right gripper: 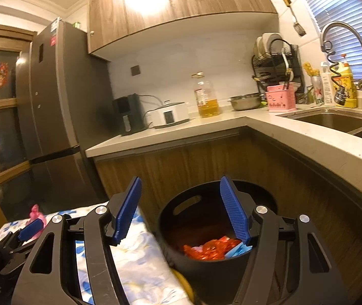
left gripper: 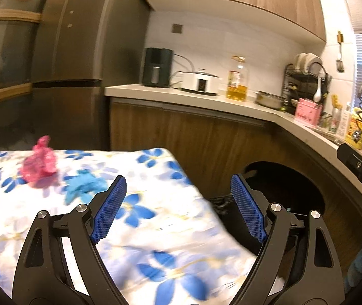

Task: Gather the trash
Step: 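Move both open tools back toward the pink bag and blue gloves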

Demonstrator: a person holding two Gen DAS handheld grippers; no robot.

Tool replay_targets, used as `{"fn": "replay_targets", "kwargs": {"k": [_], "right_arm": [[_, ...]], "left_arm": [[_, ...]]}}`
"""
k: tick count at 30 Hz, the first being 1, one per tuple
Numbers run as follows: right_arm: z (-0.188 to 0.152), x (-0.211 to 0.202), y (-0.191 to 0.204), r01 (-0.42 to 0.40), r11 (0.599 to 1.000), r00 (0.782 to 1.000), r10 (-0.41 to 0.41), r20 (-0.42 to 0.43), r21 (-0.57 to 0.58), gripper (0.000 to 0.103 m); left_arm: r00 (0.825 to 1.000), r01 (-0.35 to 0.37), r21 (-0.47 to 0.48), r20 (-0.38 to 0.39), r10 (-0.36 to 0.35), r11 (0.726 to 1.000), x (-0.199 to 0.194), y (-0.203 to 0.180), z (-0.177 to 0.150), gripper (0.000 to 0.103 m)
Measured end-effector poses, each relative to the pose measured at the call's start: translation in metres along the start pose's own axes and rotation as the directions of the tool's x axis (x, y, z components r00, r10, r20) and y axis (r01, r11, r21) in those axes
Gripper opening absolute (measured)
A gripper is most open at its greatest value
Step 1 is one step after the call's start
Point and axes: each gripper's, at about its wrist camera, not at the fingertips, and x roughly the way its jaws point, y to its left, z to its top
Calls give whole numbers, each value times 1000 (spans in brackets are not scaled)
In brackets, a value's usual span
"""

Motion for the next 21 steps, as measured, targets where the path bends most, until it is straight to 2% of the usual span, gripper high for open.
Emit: {"fn": "replay_targets", "kwargs": {"k": [7,14,21], "right_arm": [[-17,3,49,-88,996,995,87,-39,-22,64],[-38,19,105,-179,983,980,174,-94,-44,64],[-55,37,158,-249,966,962,238,-133,-73,64]], "left_arm": [[993,-115,-41,-4,115,993,-17,61,-9,83],[973,-231,-81,-8,232,969,-26,124,-13,83],[953,-302,-116,-6,303,946,-21,170,-11,83]]}}
